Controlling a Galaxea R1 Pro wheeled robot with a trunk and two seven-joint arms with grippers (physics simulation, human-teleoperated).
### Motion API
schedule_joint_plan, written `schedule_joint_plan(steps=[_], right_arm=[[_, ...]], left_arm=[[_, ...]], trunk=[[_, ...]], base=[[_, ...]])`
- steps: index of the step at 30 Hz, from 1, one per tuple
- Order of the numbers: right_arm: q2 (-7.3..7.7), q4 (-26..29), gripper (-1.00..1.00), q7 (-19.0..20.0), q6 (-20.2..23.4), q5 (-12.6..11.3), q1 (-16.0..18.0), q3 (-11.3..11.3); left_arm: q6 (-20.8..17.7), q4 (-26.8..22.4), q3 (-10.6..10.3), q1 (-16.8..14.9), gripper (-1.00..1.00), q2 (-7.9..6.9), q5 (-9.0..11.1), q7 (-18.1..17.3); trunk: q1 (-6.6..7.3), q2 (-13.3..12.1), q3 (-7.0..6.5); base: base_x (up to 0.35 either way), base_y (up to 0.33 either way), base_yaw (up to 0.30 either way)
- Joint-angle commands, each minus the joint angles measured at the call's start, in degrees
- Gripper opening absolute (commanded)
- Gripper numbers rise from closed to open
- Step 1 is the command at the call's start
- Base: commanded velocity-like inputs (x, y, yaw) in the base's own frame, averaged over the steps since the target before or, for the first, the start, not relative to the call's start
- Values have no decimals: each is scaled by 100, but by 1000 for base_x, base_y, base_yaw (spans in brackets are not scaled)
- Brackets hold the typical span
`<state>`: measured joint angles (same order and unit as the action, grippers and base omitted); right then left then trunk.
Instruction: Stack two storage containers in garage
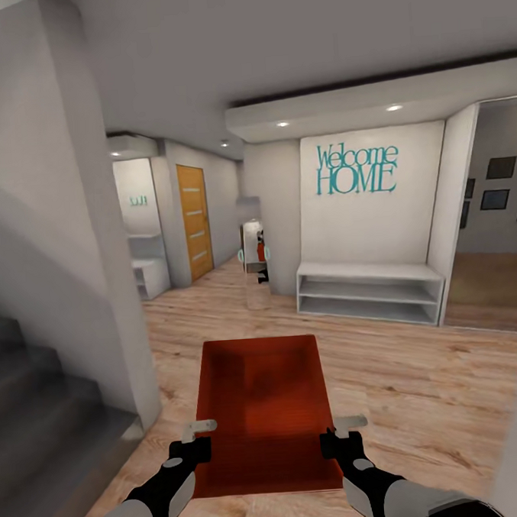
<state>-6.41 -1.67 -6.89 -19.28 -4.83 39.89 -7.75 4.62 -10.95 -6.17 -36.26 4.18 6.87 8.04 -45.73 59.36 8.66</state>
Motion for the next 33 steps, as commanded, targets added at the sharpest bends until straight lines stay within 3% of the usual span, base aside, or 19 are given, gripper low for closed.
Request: schedule_joint_plan(steps=[1,33], right_arm=[[0,-8,-100,-33,-56,-176,11,54],[0,-8,-100,-33,-58,-176,10,54]], left_arm=[[22,14,46,-5,-100,-222,42,101],[22,14,46,-5,-100,-225,42,101]], trunk=[[-4,6,8],[-4,6,8]], base=[[321,0,0],[321,0,0]])
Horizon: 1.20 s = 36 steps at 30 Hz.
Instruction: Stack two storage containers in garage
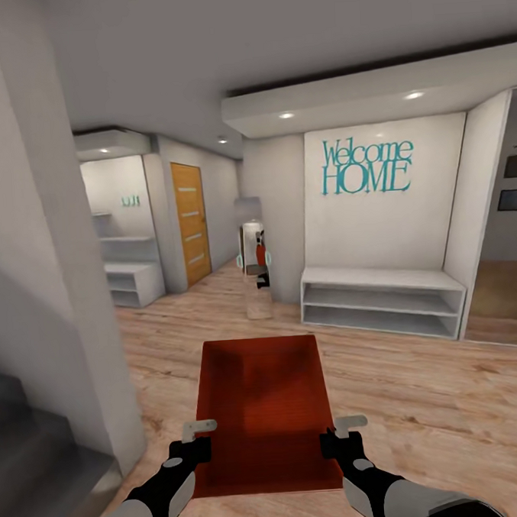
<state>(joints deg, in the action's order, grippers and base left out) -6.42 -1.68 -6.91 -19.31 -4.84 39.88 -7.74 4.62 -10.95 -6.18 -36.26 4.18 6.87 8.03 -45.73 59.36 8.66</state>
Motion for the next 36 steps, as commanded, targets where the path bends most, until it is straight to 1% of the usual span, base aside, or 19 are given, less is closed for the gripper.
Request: schedule_joint_plan(steps=[1,22,30,36], right_arm=[[1,-8,-100,-31,-56,-175,11,53],[1,-8,-100,-32,-56,-174,11,53],[-8,-8,-100,-30,-56,-175,11,53],[-8,-8,-100,-31,-56,-177,11,53]], left_arm=[[22,14,47,-7,-100,-224,43,102],[22,15,47,-6,-100,-224,43,102],[22,22,47,-4,-100,-263,43,102],[22,15,47,-5,-100,-263,43,102]], trunk=[[-4,6,8],[-4,6,8],[-4,6,8],[-4,6,8]], base=[[321,0,0],[321,0,0],[321,0,0],[321,0,0]])
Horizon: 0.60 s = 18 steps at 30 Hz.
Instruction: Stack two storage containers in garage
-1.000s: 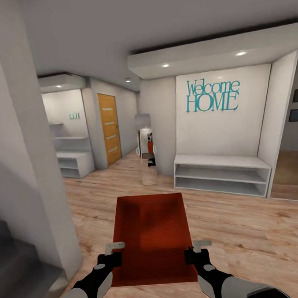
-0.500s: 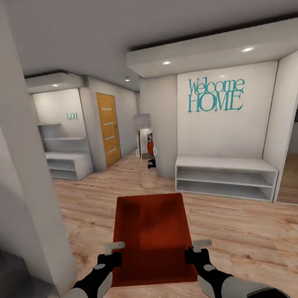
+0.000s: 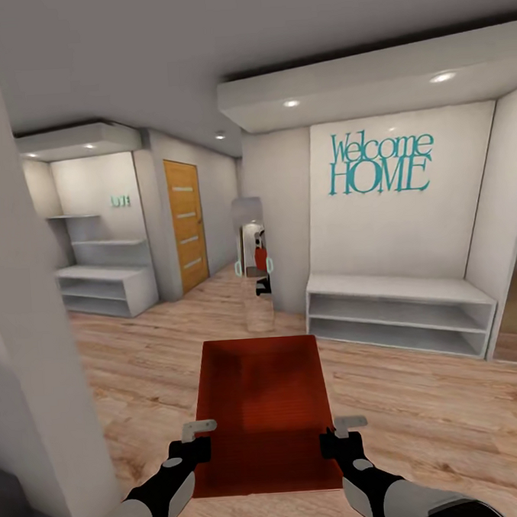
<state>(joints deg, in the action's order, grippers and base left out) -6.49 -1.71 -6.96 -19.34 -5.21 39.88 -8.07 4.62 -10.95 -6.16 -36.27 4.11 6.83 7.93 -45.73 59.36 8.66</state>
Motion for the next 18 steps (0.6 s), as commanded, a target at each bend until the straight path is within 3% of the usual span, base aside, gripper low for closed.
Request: schedule_joint_plan(steps=[1,13,18], right_arm=[[-1,-5,-100,-25,-52,-141,12,86],[5,-5,-100,-24,-52,-139,12,86],[-1,-5,-100,-24,-52,-138,12,86]], left_arm=[[21,11,46,-7,-100,-269,47,112],[21,8,44,-4,-100,-339,55,112],[21,-1,44,-3,-100,-340,56,112]], trunk=[[-4,6,8],[-4,6,8],[-4,6,8]], base=[[321,0,0],[321,0,5],[321,0,202]])
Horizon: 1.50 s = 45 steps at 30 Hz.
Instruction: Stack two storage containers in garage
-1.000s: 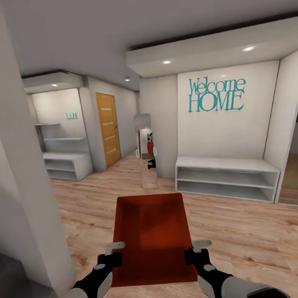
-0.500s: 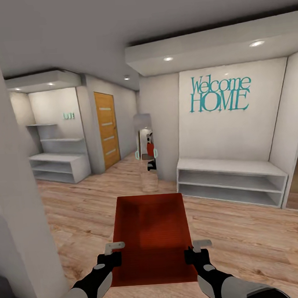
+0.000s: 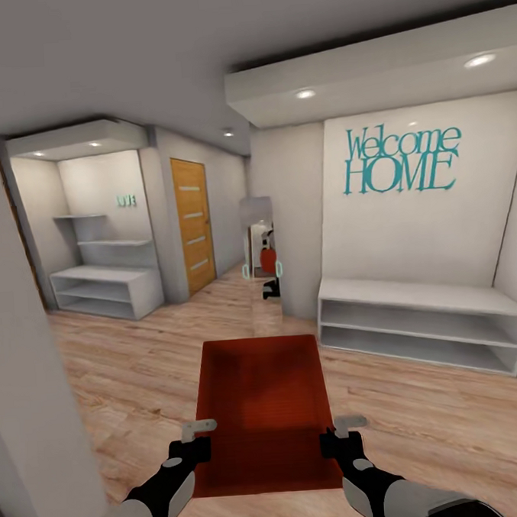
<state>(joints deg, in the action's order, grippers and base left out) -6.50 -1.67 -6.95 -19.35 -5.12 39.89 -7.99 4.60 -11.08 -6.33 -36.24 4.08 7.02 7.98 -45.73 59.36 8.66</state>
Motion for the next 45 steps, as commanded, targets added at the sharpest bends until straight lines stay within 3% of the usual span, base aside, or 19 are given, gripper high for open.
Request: schedule_joint_plan(steps=[1,19,30,45], right_arm=[[-1,-9,-100,-26,-52,-147,10,78],[6,-10,-100,-1,-52,-147,10,78],[4,-9,-100,-3,-52,-147,10,78],[4,-9,-100,-3,-50,-145,10,78]], left_arm=[[23,11,62,-7,-100,-338,36,108],[22,-5,54,-6,-100,-347,20,99],[23,-30,56,-7,-100,-465,27,107],[23,-22,71,-7,-100,-453,36,108]], trunk=[[-4,6,8],[-4,6,8],[-4,6,8],[-4,6,8]], base=[[321,0,262],[321,0,58],[321,0,0],[321,0,0]])
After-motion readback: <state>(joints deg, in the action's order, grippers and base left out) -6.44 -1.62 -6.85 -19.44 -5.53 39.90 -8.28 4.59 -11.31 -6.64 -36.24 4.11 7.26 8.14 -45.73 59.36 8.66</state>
